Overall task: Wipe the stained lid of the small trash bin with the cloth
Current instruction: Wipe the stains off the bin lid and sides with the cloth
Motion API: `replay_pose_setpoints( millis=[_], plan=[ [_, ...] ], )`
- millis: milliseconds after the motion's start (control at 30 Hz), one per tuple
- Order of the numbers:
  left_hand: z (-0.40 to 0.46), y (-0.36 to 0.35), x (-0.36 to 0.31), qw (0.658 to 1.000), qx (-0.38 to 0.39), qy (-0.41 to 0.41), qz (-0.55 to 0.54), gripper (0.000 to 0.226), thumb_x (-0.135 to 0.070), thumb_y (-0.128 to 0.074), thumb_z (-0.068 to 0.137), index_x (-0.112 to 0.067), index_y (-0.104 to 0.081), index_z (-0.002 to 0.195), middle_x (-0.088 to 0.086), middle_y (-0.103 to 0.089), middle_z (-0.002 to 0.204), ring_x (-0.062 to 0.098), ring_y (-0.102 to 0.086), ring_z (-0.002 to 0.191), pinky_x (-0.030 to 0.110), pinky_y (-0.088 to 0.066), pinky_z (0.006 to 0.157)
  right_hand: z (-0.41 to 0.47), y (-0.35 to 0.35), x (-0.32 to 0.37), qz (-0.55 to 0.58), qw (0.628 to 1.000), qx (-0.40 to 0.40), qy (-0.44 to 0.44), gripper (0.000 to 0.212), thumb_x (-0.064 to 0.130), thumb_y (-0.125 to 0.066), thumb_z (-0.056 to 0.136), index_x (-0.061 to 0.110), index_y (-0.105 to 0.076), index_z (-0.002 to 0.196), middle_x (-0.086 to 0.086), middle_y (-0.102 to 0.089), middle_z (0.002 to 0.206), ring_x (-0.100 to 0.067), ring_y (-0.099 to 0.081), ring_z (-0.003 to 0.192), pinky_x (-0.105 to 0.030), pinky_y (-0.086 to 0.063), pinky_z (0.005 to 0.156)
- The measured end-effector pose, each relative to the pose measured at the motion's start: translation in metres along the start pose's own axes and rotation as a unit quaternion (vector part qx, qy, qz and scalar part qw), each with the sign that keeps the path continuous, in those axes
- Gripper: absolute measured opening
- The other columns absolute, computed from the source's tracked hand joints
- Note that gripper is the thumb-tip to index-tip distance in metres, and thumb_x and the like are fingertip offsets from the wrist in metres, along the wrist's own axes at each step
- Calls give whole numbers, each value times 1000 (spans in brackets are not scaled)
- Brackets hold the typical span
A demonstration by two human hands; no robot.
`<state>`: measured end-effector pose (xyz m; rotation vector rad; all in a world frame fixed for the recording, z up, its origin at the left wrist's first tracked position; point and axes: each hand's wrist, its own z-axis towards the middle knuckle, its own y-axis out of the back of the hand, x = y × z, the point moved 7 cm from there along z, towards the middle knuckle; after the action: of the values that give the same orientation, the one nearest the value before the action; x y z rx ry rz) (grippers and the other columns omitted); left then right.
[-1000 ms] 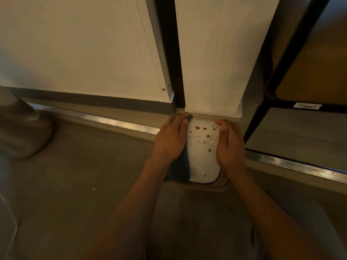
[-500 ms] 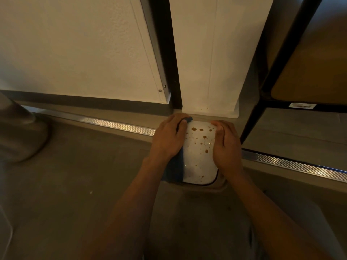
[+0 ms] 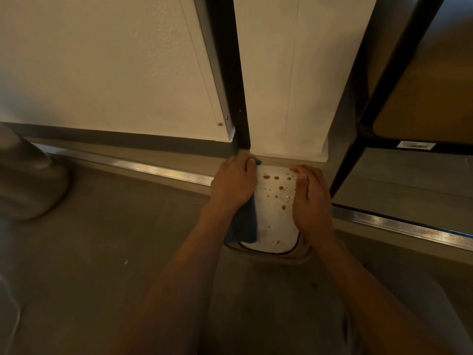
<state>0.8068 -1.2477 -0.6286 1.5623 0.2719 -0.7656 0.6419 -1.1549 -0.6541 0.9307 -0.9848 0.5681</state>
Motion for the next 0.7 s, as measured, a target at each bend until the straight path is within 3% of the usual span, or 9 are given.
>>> replay_pose_setpoints(
  millis=[100,167,233,367,433,533,600,700],
  plan=[
    [-46,1,-4,992,-94,-80,18,35,-36,-32,108,-29,-48,139,-4,-48,143,13,-42,133,29,-36,109,-1,-2,1,1,1000,-2,-1,42,38,-27,106,15,-56,126,2,-54,123,-11,-51,115,-25,-41,100],
    [-78,-4,12,991,-114,-60,-48,41,-38,-32,109,-34,-34,149,-7,-34,155,10,-34,142,29,-31,115,-1,-2,1,4,1000,0,-3,40,35,-28,106,16,-56,127,5,-53,123,-11,-51,116,-23,-39,100],
    [-91,-8,28,986,-109,-6,-127,44,-40,-30,108,-35,-27,152,-8,-31,156,9,-34,142,36,-34,116,0,-2,1,5,1000,5,-5,41,34,-28,106,16,-57,128,7,-52,123,-11,-51,117,-23,-38,102],
    [-50,-4,37,970,-80,87,-211,43,-46,-29,107,-30,-44,143,-6,-52,136,14,-49,129,41,-42,108,-1,-2,3,2,1000,3,-6,38,31,-29,106,15,-55,128,7,-50,122,-13,-50,118,-33,-42,104],
    [-17,1,34,978,-34,128,-161,42,-44,-26,108,-26,-56,132,-2,-59,123,20,-55,119,36,-43,98,-2,-3,4,3,1000,1,-7,34,29,-31,107,15,-54,127,8,-49,121,-14,-50,117,-36,-43,104],
    [5,4,9,998,4,55,-5,42,-39,-25,108,-23,-60,124,4,-63,121,22,-58,111,35,-42,90,-3,-4,3,11,1000,0,-10,29,27,-33,107,16,-53,125,9,-47,118,-15,-51,115,-41,-46,102],
    [-7,3,-5,998,-30,-31,39,39,-37,-26,108,-24,-58,126,2,-60,126,18,-54,115,36,-43,99,-3,-4,2,11,1000,-2,-9,30,29,-32,107,17,-53,125,10,-47,117,-14,-51,114,-39,-45,102],
    [-46,3,2,990,-87,-111,28,41,-34,-29,109,-22,-47,143,-1,-46,148,12,-39,138,28,-30,115,-2,-4,4,-2,1000,-6,0,34,32,-29,107,18,-54,125,12,-48,118,-10,-50,114,-30,-42,103]
  ],
)
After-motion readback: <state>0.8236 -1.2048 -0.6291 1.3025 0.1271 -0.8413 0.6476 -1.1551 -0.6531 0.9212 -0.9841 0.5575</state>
